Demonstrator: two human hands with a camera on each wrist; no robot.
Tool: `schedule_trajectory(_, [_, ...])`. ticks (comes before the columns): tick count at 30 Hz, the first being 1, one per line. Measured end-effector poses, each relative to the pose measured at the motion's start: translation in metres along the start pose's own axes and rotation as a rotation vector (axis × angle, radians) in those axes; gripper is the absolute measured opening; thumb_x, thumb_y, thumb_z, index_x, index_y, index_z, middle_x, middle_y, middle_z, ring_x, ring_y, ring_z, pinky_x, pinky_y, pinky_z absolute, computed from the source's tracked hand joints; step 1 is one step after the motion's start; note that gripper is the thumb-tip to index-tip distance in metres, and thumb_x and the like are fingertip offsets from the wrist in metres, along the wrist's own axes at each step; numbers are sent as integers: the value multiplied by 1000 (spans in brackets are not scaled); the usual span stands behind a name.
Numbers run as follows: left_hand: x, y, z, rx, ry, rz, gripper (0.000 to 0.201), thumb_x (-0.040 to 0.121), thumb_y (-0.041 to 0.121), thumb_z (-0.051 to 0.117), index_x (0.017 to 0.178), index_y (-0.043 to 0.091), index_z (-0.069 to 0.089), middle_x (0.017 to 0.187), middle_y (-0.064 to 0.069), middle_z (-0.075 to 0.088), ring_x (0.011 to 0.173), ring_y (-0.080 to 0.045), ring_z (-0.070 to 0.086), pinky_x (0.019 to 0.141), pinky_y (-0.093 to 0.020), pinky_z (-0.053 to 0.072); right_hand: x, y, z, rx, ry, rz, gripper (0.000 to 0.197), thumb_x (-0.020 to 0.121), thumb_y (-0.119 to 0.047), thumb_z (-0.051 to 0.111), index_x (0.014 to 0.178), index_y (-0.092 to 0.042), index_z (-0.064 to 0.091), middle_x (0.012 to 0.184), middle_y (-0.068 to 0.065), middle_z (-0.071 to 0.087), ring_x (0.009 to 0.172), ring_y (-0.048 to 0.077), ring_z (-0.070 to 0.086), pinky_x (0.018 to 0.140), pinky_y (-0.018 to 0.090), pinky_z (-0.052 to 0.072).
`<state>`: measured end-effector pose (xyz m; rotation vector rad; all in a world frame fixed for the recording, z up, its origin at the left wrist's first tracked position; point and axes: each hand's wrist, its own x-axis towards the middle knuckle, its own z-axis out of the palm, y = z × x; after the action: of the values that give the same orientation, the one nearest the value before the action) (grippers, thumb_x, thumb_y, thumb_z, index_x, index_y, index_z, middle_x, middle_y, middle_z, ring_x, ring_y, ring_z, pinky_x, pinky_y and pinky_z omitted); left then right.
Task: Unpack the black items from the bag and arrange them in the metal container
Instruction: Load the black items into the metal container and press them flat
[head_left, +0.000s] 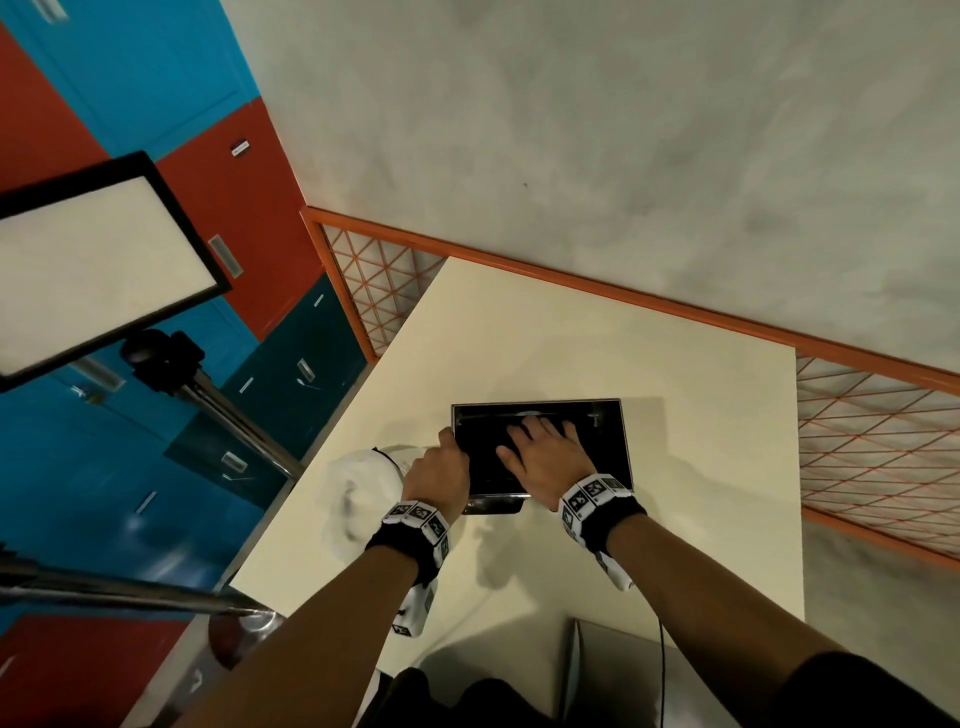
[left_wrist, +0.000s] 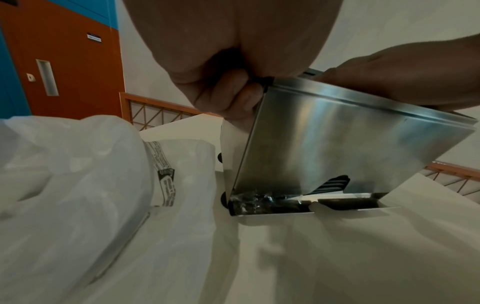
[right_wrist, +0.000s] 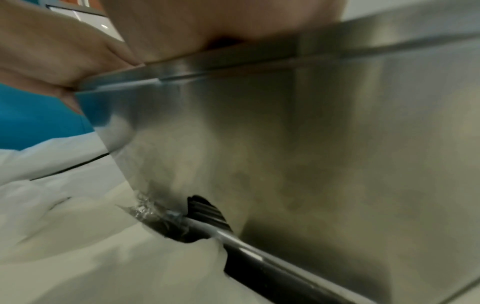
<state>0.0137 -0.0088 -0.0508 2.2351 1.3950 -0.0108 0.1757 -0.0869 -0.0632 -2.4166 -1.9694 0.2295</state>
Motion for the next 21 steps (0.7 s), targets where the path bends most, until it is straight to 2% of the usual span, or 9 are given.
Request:
schedule_trajectory(2, [2,0,0,-1,-4,3,21,101,23,35,115,9,40,104,-23,67,94,-47,64,77,-48,50,-2,-2,-6,31,120,-50,52,98,-52,26,124,-18,55,124,3,54,117,23,51,100,47,37])
schedule_trajectory(5, [4,1,1,20,-15,-3,20,101,21,35,115,7,40,106,-24,66,96,-47,64,76,-46,47,-14,-10,-17,115,285,-131,37,94,-46,42,96,-16,63,99,1,59,95,22,56,80,40,48])
schedule_trajectory(6, [5,1,1,16,-21,-12,20,101,21,35,115,7,41,107,-24,66,97,-47,64,74,-45,45,-20,-13,-18,132,275,-149,34,93,-46,44,88,-17,61,91,1,60,88,22,58,74,38,50])
schedule_trajectory(8, [7,2,0,-3,-37,-24,20,102,21,35,114,7,42,107,-24,65,97,-46,63,73,-44,42,-34,-17,-12,105,184,-173,37,90,-49,43,83,-17,60,84,0,61,83,22,60,68,36,50])
schedule_trajectory(10, [8,3,0,-11,-45,-28,19,101,20,35,113,7,42,107,-24,65,97,-46,63,73,-44,43,-43,-18,-6,57,61,-167,41,88,-51,41,92,-16,64,95,1,62,93,22,60,73,38,50])
schedule_trajectory(13, [6,3,1,-32,-60,-39,18,102,19,35,113,6,42,107,-24,65,97,-47,63,72,-41,40,-44,-16,-3,38,-118,-127,42,91,-46,44,114,-16,60,117,2,57,113,21,52,88,40,45])
schedule_trajectory(16, [6,3,-2,-45,-59,-38,22,106,23,32,114,6,43,109,-24,65,98,-46,62,71,-41,37,-40,-18,-3,34,-155,-99,43,91,-43,46,123,-17,56,125,0,54,119,21,49,93,41,43])
schedule_trajectory(19, [5,6,-4,-19,-65,-18,33,109,29,26,119,4,45,114,-22,63,103,-46,61,78,-44,42,-33,-18,-6,46,-168,-63,45,90,-41,48,128,-18,54,127,0,53,121,21,48,94,42,44])
schedule_trajectory(21, [6,6,-4,-30,-60,-31,36,109,32,25,119,5,46,113,-22,64,103,-46,61,77,-43,41,-29,-17,-9,72,-180,-41,46,90,-40,48,130,-19,52,128,0,52,122,21,47,95,44,45])
